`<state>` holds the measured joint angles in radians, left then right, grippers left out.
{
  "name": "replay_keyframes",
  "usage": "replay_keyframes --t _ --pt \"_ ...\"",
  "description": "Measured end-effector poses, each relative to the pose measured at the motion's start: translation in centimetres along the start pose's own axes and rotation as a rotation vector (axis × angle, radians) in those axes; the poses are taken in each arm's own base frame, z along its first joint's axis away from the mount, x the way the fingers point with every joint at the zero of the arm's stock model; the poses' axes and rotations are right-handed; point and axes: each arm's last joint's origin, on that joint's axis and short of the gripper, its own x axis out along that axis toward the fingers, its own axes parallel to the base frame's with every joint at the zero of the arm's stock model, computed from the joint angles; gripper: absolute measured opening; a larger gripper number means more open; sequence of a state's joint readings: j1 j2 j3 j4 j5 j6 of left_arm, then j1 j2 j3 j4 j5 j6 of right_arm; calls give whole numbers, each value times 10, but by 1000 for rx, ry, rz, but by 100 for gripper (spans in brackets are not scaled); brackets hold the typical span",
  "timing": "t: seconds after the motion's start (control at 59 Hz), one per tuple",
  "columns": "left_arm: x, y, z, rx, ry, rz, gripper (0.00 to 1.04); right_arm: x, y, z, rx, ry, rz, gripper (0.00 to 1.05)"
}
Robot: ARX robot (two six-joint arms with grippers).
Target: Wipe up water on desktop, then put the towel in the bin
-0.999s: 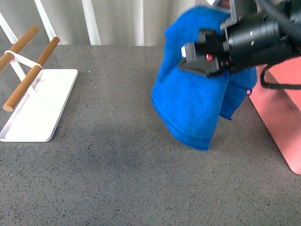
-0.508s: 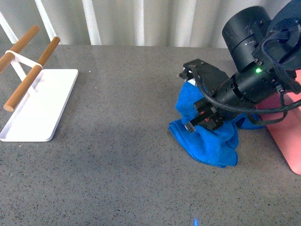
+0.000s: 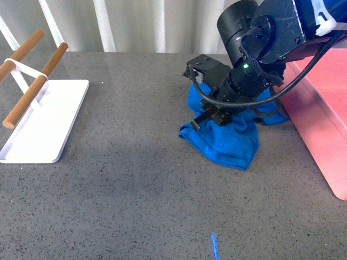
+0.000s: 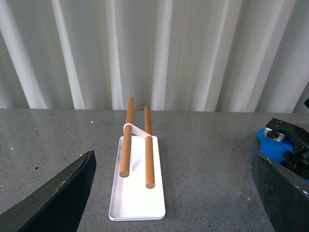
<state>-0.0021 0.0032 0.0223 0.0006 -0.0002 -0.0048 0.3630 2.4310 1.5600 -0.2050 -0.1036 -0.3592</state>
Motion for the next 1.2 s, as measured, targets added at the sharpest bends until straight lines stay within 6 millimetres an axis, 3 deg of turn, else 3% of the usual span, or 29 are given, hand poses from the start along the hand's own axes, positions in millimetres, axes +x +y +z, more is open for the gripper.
replay_keyframes --t 0.169,0.339,0.491,0.61,0.779,0.914,0.999,1.101,1.202 --pt "0 0 0 0 0 0 98 -5 35 0 -38 -10 107 5" --pt "0 0 0 0 0 0 98 -18 58 -21 -70 37 150 5" --pt "0 0 0 0 0 0 98 -31 45 -44 -52 68 133 5" --pt "0 0 0 0 0 0 98 -46 30 -50 -51 21 111 5" --pt "0 0 0 0 0 0 98 -81 22 -23 -95 -162 93 5" --pt "0 0 0 0 0 0 98 -144 27 31 -193 -437 0 5" --pt "0 0 0 0 0 0 98 -180 27 54 -181 -561 -111 5" --pt "0 0 0 0 0 0 98 -215 15 65 -92 -640 -338 5" --pt "0 0 0 0 0 0 98 -230 1 62 -17 -667 -532 5"
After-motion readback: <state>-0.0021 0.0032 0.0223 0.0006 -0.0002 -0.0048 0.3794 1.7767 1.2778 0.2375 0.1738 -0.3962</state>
